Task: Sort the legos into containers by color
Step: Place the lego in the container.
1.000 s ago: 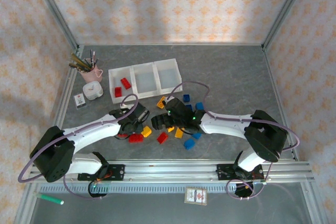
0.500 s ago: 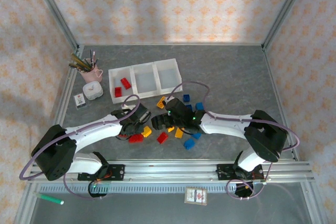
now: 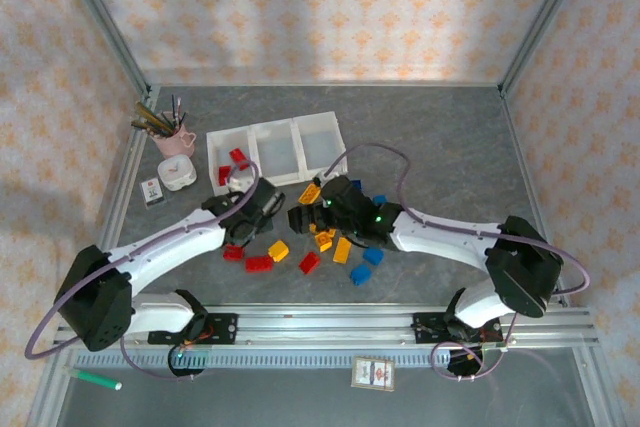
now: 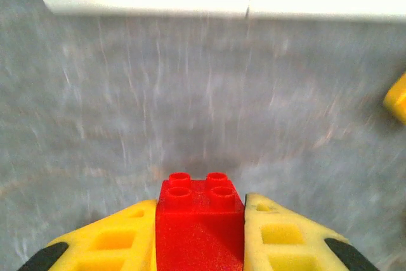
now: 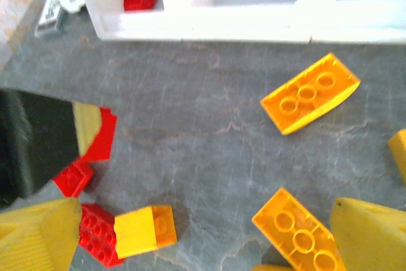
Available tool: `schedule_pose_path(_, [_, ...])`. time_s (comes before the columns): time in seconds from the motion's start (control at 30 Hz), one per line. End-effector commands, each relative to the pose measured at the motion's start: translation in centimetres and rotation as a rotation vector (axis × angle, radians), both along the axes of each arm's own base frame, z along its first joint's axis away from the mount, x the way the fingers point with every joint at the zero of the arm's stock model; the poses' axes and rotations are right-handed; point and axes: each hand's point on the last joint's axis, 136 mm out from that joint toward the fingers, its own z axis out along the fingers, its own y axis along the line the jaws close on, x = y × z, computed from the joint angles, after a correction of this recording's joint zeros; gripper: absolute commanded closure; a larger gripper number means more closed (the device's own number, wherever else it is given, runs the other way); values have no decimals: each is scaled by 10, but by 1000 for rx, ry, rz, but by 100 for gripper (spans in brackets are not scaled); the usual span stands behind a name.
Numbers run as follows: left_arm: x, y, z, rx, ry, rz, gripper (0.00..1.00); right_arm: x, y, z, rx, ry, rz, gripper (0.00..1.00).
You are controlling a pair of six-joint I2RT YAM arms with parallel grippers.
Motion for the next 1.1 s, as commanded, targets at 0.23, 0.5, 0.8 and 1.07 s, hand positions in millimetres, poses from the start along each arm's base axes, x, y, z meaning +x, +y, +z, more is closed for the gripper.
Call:
schedule_pose_path(0.23, [112,41,60,51,-199,83,71,45,-12,31,30,-67,-116,0])
schedule_pose_path(0.5, [153,62,15,64,-120,130,70,49,-17,23,19,-66,-138,0])
schedule_pose_path(0.8, [160,65,6,63,-87,117,50,49,-17,26,27,-67,-137,0])
schedule_pose_path(1.07, [142,64,25,40,-100,95,45,47,-13,29,8,-80,-86,0])
